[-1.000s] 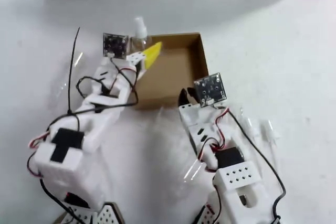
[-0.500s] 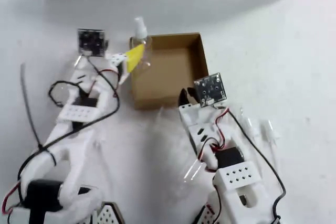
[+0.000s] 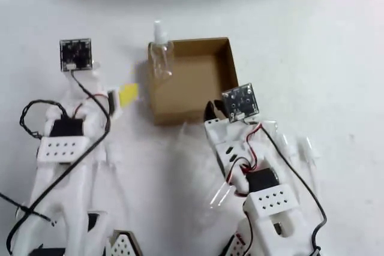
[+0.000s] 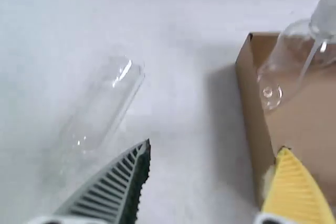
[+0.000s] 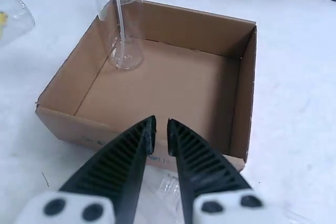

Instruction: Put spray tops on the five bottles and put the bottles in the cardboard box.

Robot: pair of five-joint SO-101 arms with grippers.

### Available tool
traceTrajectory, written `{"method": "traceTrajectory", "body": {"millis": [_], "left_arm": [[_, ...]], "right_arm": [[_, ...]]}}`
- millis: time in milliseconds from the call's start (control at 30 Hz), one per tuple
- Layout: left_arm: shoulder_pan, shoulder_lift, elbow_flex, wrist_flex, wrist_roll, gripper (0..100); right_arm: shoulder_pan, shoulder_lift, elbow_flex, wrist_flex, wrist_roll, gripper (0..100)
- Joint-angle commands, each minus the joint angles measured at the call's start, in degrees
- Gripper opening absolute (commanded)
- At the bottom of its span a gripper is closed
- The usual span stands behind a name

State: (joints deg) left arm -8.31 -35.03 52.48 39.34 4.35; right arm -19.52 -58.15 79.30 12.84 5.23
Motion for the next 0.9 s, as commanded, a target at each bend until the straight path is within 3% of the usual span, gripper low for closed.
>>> {"method": "traceTrajectory", "body": {"millis": [0,133,267,400,567,800,867], "left_arm": [[-0.3,-3.6,-0.3,11.7,0.1,34],[-0.3,-4.1,5.2,14.5,0.1,34],[-0.5,-4.1,13.7,6.1,0.1,34],[-0.5,-4.9,19.7,-3.1,0.3,34],[-0.2,-7.8,21.6,-3.6,1.3,34],[-0.3,-9.5,22.3,-3.3,1.3,34],[-0.3,-9.8,22.8,-3.4,1.3,34]], "right_arm": [[2.2,-0.5,-2.5,0.2,0.1,1.7],[5.7,-0.5,-3.4,0.4,0.2,1.7],[7.3,-0.3,-7.1,6.6,0.7,1.6],[7.4,0.0,-14.2,19.7,7.1,1.6],[10.9,-0.6,-21.3,39.1,21.6,2.0],[18.9,-0.2,-28.9,61.1,24.0,2.1],[20.5,-0.6,-30.2,64.6,30.0,2.1]]}}
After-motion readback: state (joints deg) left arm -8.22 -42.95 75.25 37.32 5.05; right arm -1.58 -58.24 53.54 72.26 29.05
